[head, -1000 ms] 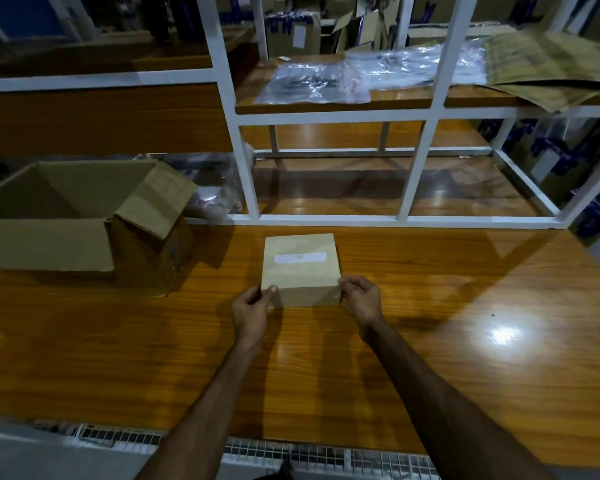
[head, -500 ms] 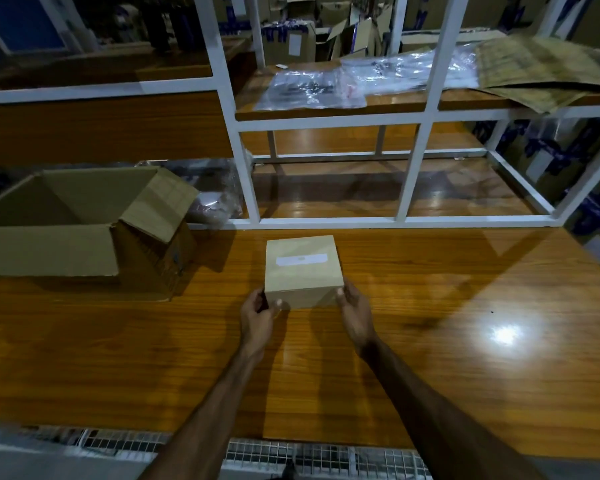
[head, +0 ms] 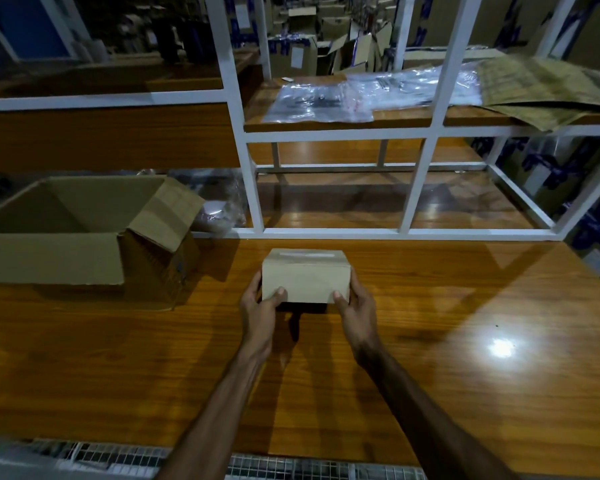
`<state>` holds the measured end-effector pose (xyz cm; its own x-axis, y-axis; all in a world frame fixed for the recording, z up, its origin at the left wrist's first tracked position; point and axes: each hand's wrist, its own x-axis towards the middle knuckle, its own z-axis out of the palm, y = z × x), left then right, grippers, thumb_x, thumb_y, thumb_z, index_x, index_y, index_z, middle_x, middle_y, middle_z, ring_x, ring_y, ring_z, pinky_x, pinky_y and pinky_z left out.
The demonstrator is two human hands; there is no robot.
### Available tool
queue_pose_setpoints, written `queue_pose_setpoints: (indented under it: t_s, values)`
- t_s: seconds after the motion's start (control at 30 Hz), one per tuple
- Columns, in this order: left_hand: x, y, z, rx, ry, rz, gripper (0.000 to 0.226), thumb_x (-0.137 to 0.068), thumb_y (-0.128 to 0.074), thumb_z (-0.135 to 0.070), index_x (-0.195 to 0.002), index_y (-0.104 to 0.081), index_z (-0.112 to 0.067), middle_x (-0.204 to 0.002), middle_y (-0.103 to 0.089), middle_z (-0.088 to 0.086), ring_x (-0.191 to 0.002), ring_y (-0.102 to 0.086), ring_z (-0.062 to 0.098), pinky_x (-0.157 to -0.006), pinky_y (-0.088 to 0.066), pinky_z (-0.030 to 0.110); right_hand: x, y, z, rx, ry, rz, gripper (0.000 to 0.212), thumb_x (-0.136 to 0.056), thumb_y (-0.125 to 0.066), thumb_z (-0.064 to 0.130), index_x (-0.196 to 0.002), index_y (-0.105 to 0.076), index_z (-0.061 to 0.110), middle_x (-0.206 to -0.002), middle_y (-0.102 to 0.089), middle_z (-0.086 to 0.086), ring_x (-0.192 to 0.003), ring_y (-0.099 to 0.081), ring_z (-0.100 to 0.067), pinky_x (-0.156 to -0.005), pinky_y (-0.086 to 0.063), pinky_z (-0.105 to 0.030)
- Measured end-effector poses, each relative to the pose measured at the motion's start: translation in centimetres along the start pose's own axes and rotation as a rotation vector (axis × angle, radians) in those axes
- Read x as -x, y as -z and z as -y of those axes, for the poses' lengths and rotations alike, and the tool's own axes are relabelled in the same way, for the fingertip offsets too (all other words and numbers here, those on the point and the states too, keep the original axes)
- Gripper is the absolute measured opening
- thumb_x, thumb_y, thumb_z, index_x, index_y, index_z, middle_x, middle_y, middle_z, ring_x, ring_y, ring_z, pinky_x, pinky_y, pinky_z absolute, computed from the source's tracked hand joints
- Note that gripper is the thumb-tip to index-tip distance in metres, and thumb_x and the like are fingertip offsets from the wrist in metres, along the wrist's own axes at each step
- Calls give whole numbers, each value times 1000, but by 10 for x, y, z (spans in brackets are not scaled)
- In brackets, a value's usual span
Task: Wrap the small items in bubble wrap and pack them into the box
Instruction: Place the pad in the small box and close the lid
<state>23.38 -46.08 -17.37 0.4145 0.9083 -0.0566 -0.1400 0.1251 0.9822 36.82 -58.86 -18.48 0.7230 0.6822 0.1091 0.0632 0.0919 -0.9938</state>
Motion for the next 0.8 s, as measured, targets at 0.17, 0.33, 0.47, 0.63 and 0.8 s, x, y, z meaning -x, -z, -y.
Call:
queue_pose_setpoints:
  t_s: [0.17,0.33,0.47,0.63,0.8]
  values:
    - [0,-1,-30,36,-48,31,56,-97,-67,-3,-146,-57,-28,-130,-70,1,-120,-68,18,-88,-64,37,6,-9,22,69,115,-101,56,-102,-65,27,-150,-44,47,-153,-48,11,-138,-48,0,-110,-52,-42]
    - [-1,-1,-56,139,-8,104,49,-100,-57,3,-141,-59,-24,-127,-73,4,-118,-70,20,-85,-62,36,20,-22,46,160,311,-258,59,-99,-70,30,-153,-50,21,-152,-41,-1,-144,-40,-11,-108,-53,-42]
    - [-4,3,-61,222,70,196,47,-98,-58,-3,-137,-63,-28,-131,-71,10,-122,-66,32,-83,-58,41,38,-36,69,396,482,-401,58,-96,-67,48,-150,-53,32,-148,-41,-3,-140,-40,-24,-100,-52,-58]
    - [1,2,-62,327,198,236,58,-90,-63,-12,-146,-58,-27,-140,-66,14,-132,-59,38,-94,-57,49,58,-53,86,655,527,-507,56,-95,-64,49,-148,-56,30,-149,-45,-7,-140,-40,-26,-107,-36,-62]
    - [11,0,-65,431,260,265,46,-101,-53,-5,-143,-58,-22,-134,-69,18,-113,-72,32,-73,-64,38,66,-64,92,715,545,-549,54,-94,-63,49,-144,-61,29,-148,-47,-7,-139,-41,-28,-108,-27,-51]
